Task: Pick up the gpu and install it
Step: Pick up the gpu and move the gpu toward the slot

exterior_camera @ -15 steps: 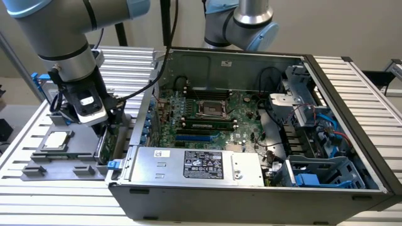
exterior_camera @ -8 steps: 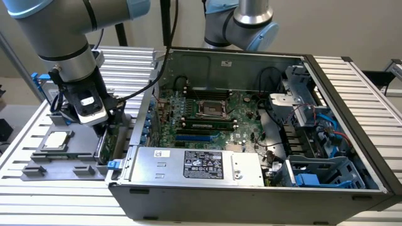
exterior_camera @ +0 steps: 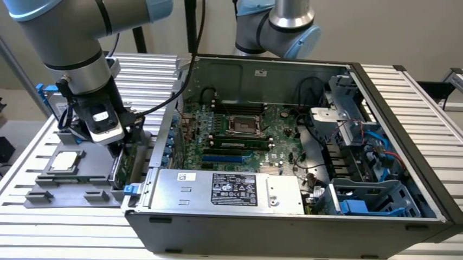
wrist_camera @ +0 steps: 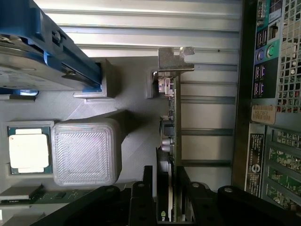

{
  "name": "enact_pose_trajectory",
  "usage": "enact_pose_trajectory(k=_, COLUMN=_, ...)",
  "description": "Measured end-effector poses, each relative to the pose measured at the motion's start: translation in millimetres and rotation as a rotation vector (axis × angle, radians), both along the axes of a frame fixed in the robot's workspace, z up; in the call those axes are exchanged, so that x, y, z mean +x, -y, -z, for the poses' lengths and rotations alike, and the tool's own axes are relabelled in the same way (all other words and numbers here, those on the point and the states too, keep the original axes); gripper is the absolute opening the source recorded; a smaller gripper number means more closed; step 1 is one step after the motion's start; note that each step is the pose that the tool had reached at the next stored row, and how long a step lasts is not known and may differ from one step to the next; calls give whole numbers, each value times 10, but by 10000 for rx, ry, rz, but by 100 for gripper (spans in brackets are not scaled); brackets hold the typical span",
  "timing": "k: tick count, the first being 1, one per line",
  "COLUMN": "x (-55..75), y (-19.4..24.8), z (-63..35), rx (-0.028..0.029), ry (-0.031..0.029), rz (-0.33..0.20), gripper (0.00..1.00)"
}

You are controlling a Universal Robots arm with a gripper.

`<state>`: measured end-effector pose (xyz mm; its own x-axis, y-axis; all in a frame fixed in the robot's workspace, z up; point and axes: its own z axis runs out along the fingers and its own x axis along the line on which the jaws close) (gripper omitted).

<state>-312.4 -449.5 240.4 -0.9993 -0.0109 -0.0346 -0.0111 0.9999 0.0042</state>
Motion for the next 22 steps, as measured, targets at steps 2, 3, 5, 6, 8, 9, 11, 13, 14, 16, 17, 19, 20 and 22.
enact_pose_trajectory(k=2, x=4, y=0, z=3, rx=-2, ry=-2, rz=0, gripper=33)
enact_pose_trajectory(k=3, x=5, y=0, z=5, rx=-1, ry=-1, rz=0, gripper=33)
enact_pose_trajectory(k=5, x=5, y=0, z=9, rx=-1, ry=-1, rz=0, gripper=33)
enact_pose_trajectory(k=6, x=5, y=0, z=11, rx=-1, ry=-1, rz=0, gripper=33)
enact_pose_trajectory(k=8, x=6, y=0, z=15, rx=-1, ry=-1, rz=0, gripper=33)
enact_pose_trajectory(k=9, x=6, y=-1, z=16, rx=-1, ry=0, rz=0, gripper=33)
enact_pose_trajectory(k=11, x=7, y=-1, z=20, rx=0, ry=0, rz=0, gripper=33)
enact_pose_trajectory(k=13, x=8, y=-1, z=23, rx=0, ry=0, rz=0, gripper=33)
enact_pose_trajectory(k=14, x=8, y=-1, z=24, rx=-1, ry=-1, rz=0, gripper=33)
enact_pose_trajectory(k=16, x=9, y=-2, z=27, rx=-1, ry=-1, rz=0, gripper=33)
enact_pose_trajectory(k=17, x=10, y=-1, z=27, rx=-3, ry=-2, rz=0, gripper=31)
enact_pose_trajectory(k=19, x=10, y=-2, z=28, rx=-3, ry=-3, rz=0, gripper=26)
enact_pose_trajectory(k=20, x=10, y=-2, z=29, rx=-2, ry=-2, rz=0, gripper=26)
enact_pose_trajectory(k=22, x=10, y=-2, z=31, rx=-1, ry=-1, rz=0, gripper=26)
